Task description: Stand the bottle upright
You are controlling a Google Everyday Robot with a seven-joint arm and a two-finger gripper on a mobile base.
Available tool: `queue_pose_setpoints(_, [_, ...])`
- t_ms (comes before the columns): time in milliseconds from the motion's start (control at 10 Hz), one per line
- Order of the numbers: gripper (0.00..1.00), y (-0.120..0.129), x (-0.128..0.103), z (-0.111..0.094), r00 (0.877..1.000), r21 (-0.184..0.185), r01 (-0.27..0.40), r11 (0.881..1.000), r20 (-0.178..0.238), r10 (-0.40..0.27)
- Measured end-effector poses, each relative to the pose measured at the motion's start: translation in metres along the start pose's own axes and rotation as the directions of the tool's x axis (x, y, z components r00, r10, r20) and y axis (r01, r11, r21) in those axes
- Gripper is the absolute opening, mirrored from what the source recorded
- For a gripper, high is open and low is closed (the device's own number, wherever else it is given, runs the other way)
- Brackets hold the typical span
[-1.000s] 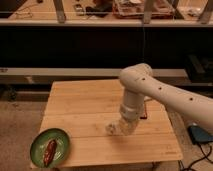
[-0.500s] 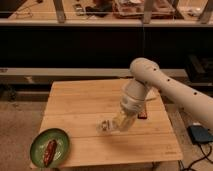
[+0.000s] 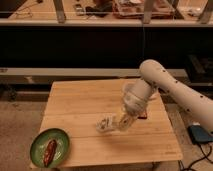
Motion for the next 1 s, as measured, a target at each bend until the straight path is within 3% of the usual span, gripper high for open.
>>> queue_pose_setpoints(300, [0.18,0.0037,-0.0070,0.0100,0.998,0.047,-0.052,0.998,-0.024,0.053])
queue_pose_setpoints(1000, [0.17,0.0020,-0.0073,0.0116,0.998,0.051,-0.050,0.997,-0.022,0.051])
